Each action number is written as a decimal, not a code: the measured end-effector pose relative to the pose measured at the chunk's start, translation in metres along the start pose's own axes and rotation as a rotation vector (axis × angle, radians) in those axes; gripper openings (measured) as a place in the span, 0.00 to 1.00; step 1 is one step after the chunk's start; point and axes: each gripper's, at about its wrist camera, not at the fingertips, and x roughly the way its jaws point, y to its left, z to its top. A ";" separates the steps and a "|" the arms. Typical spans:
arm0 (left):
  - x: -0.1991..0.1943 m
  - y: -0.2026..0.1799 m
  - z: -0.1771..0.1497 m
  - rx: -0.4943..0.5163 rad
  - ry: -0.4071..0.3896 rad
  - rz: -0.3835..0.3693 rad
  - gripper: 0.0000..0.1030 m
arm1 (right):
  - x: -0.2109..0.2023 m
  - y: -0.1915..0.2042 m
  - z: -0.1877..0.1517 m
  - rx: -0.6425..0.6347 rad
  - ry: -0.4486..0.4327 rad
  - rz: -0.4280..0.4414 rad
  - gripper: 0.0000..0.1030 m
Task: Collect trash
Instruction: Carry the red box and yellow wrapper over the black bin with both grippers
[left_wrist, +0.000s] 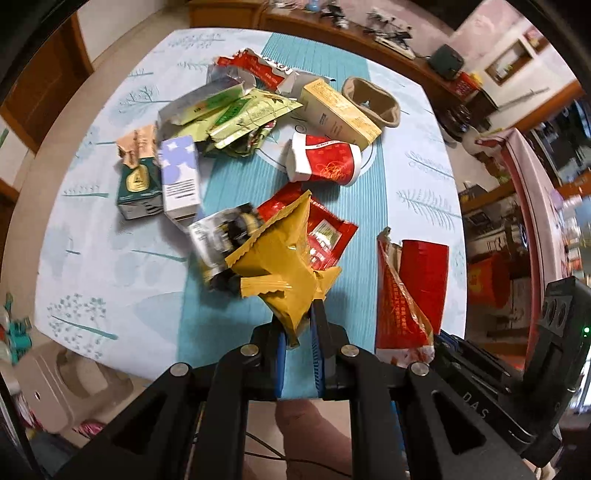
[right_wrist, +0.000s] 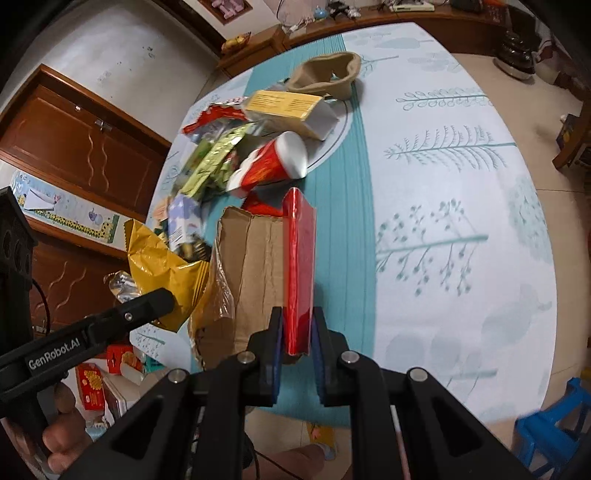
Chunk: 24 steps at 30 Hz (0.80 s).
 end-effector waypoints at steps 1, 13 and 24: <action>-0.004 0.005 -0.005 0.013 -0.003 -0.004 0.10 | -0.003 0.005 -0.006 0.005 -0.012 -0.005 0.13; -0.051 0.082 -0.079 0.113 -0.021 -0.033 0.10 | -0.016 0.076 -0.118 0.099 -0.106 -0.052 0.13; -0.022 0.107 -0.140 0.191 0.068 0.017 0.10 | 0.009 0.086 -0.196 0.166 -0.020 -0.087 0.13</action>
